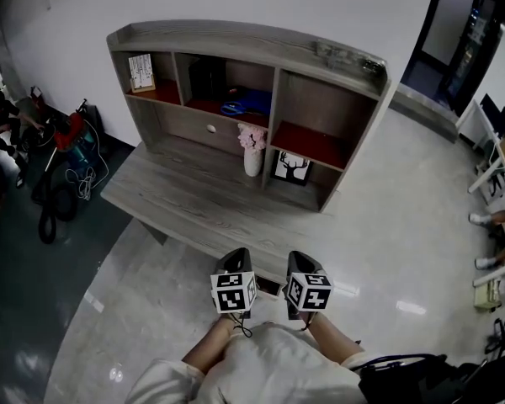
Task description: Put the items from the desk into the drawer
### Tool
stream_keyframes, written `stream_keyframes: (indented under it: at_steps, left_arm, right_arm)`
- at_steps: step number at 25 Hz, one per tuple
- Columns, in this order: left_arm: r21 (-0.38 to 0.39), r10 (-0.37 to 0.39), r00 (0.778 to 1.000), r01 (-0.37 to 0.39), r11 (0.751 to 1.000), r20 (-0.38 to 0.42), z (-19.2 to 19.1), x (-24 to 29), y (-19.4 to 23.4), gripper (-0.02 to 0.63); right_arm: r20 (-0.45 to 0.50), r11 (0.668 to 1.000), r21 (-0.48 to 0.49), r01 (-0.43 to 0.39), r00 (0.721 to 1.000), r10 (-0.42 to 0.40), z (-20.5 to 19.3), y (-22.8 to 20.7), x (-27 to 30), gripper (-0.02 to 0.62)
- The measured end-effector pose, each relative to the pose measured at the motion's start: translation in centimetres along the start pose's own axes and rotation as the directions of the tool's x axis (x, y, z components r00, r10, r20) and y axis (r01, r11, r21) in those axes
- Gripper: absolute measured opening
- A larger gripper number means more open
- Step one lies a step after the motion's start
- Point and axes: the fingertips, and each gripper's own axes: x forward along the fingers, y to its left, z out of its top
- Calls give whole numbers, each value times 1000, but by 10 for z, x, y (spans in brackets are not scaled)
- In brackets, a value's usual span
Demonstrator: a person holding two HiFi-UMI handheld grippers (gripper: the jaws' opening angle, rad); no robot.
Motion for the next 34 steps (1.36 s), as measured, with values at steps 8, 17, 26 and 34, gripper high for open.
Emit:
stream_keyframes:
  at_steps: [8,17,26,34]
  left_arm:
    - [10,-23,999,23,1000,-30,-6,5,-3,11]
    - [5,-27,999,27,1000,-33,-5,15,-4,11]
    - [15,-31,998,32,999,-46,-3,24,-4,11]
    - [15,-33,998,33,999,-48,0,34,-1,11]
  right_arm:
    - [-23,1000,5,20,1000,-20,-7,-3,0,-2]
    - [-42,999,-26,27,999,-28,-5,-10,7,-2]
    - [-48,1000,-20,25,999,-25,-3,-12,14,-2]
    - [-49,999,-18,29,998,-30,0,-15,21,-2]
